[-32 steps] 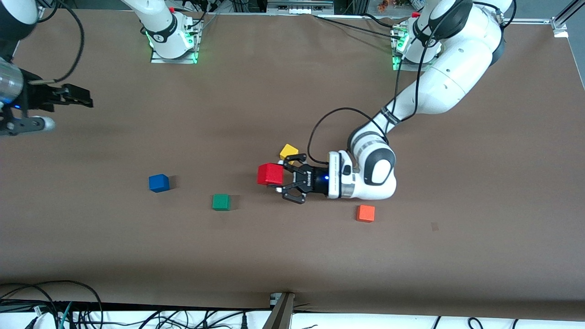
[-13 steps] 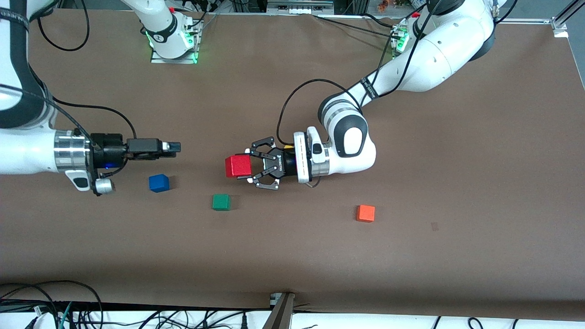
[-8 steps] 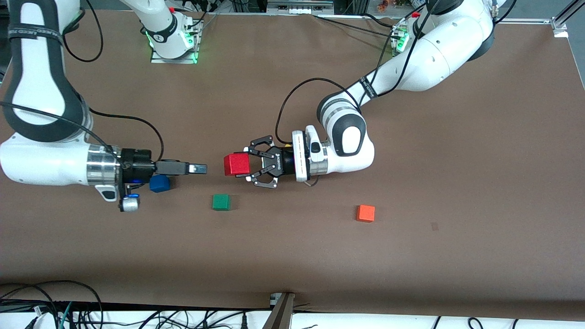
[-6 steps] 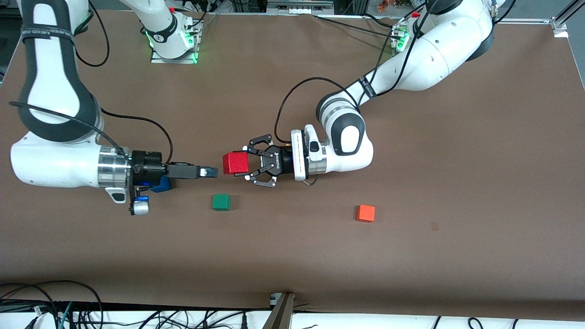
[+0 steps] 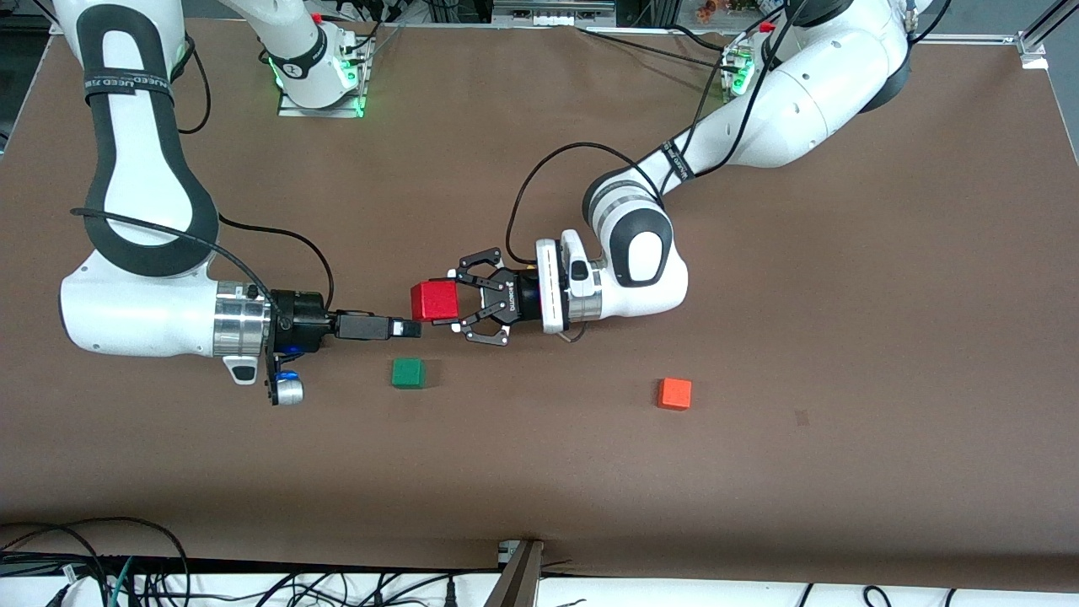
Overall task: Pass red block to right arm, stack on blue
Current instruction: 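Hold the red cube with the left gripper while the right gripper reaches it, then close the right gripper on the red cube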
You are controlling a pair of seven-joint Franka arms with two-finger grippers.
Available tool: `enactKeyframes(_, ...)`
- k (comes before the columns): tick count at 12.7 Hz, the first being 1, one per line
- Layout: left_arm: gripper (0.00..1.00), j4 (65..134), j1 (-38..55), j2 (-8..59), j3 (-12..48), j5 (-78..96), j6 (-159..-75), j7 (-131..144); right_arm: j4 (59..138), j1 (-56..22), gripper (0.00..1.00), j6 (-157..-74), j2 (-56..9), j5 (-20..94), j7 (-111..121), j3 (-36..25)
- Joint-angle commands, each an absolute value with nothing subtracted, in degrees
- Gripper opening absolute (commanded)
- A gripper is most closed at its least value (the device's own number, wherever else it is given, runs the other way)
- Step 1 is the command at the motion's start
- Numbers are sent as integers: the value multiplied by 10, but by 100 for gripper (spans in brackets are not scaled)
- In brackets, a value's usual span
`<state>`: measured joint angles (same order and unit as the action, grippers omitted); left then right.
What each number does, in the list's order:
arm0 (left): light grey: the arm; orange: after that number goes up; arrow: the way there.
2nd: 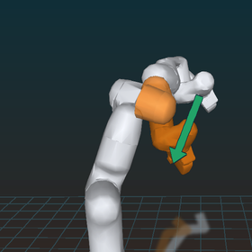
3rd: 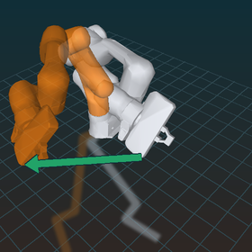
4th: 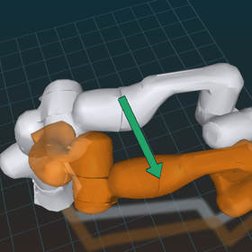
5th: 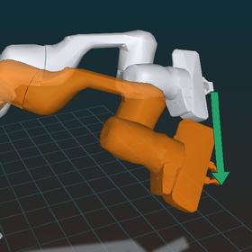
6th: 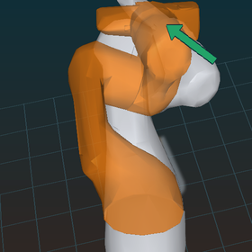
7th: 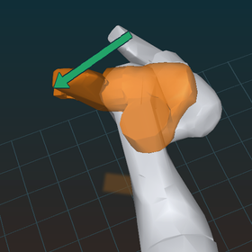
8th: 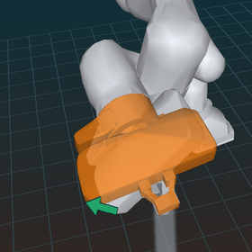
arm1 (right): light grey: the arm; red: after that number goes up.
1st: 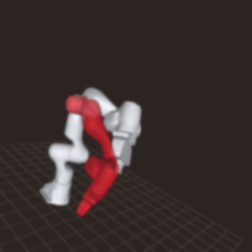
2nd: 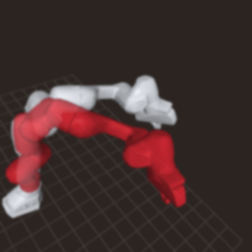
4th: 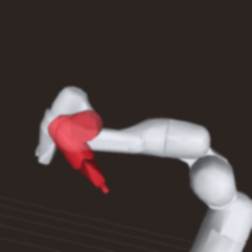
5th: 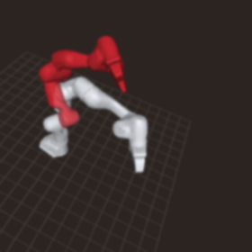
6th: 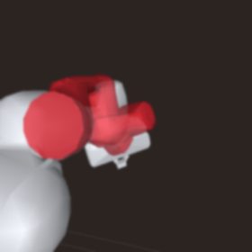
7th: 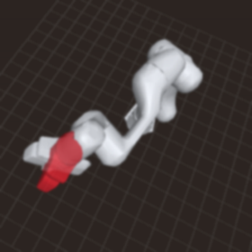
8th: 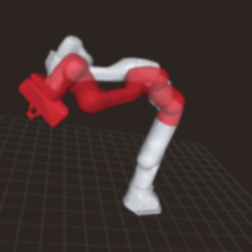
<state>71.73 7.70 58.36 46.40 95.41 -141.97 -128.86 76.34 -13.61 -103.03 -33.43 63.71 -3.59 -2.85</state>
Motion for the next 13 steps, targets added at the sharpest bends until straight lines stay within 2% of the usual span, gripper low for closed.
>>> enactKeyframes(1, 0, 722, 82, 570, 458, 970, -1427, -1288, 747, -148, 100, -1027, -342, 617, -33, -28)
enactKeyframes(10, 0, 722, 83, 571, 458, 971, -1427, -1288, 753, -170, 99, -1020, -338, 578, -38, -28)
enactKeyframes(11, 0, 722, 83, 571, 458, 971, -1427, -1288, 754, -173, 85, -1020, -337, 577, -39, -28)
enactKeyframes(12, 0, 722, 83, 571, 458, 971, -1427, -1288, 754, -173, 52, -1020, -337, 572, -38, -28)
enactKeyframes(13, 0, 722, 83, 571, 457, 971, -1427, -1288, 754, -173, 15, -1019, -336, 572, -38, -28)
